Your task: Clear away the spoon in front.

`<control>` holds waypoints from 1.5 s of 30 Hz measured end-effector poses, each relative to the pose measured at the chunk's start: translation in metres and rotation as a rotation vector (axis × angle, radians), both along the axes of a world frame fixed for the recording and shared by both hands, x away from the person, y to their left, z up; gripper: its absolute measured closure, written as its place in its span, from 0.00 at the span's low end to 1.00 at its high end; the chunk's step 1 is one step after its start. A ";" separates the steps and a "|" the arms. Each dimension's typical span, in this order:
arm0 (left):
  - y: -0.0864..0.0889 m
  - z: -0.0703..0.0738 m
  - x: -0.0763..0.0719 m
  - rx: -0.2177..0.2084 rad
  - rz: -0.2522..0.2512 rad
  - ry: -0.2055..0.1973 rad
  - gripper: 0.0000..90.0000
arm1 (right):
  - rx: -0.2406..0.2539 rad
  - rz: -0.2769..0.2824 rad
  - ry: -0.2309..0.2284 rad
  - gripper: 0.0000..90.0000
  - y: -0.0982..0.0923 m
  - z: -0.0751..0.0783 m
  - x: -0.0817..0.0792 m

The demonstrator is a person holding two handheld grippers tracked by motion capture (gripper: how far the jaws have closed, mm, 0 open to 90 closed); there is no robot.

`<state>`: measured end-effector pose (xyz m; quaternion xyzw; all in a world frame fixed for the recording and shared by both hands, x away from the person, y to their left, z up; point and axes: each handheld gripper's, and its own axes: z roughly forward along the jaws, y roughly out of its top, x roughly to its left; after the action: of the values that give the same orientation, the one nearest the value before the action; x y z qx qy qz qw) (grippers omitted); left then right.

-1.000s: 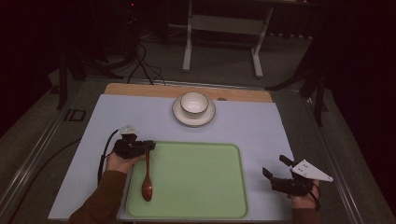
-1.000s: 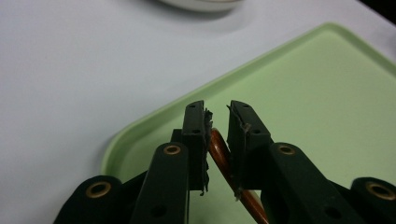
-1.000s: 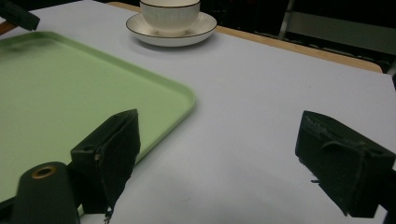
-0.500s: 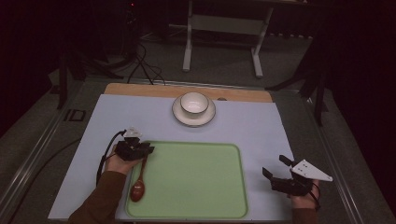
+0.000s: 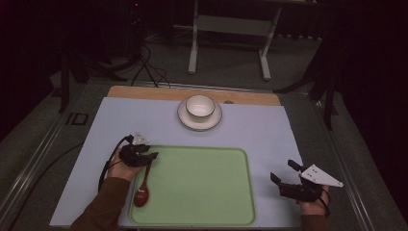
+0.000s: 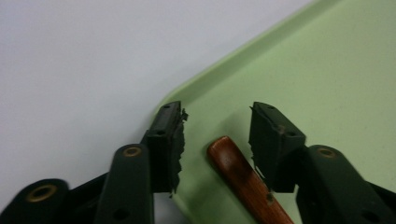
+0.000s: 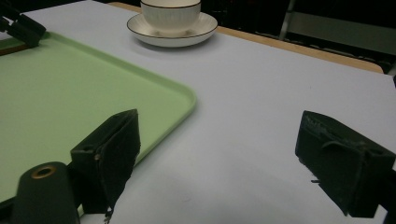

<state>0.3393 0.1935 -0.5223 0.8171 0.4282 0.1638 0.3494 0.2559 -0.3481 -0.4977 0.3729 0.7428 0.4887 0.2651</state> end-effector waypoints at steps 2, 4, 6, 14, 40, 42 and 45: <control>0.002 0.007 -0.004 -0.039 0.008 -0.026 0.56 | -0.003 0.001 0.002 0.15 0.000 0.000 0.000; 0.003 0.016 -0.009 -0.051 0.019 -0.064 0.54 | -0.006 0.001 0.002 0.15 0.001 0.000 0.001; 0.007 0.023 -0.015 -0.060 0.032 -0.101 0.52 | -0.005 0.001 0.001 0.15 0.001 0.000 0.001; 0.027 0.040 -0.036 -0.098 0.121 -0.234 0.50 | -0.007 0.006 0.003 0.15 0.001 0.000 0.001; 0.084 0.055 -0.099 -0.151 0.298 -0.429 0.47 | -0.020 -0.004 0.012 0.15 -0.001 -0.001 0.007; 0.087 0.054 -0.103 -0.153 0.306 -0.435 0.47 | -0.018 -0.008 0.008 0.15 -0.002 -0.001 0.008; 0.089 0.051 -0.108 -0.152 0.320 -0.441 0.47 | -0.019 -0.007 0.002 0.15 -0.002 -0.001 0.008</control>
<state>0.2311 0.2825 -0.4714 0.6550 0.4766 0.3581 0.4642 0.2637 -0.3499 -0.4984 0.3735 0.7463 0.4804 0.2697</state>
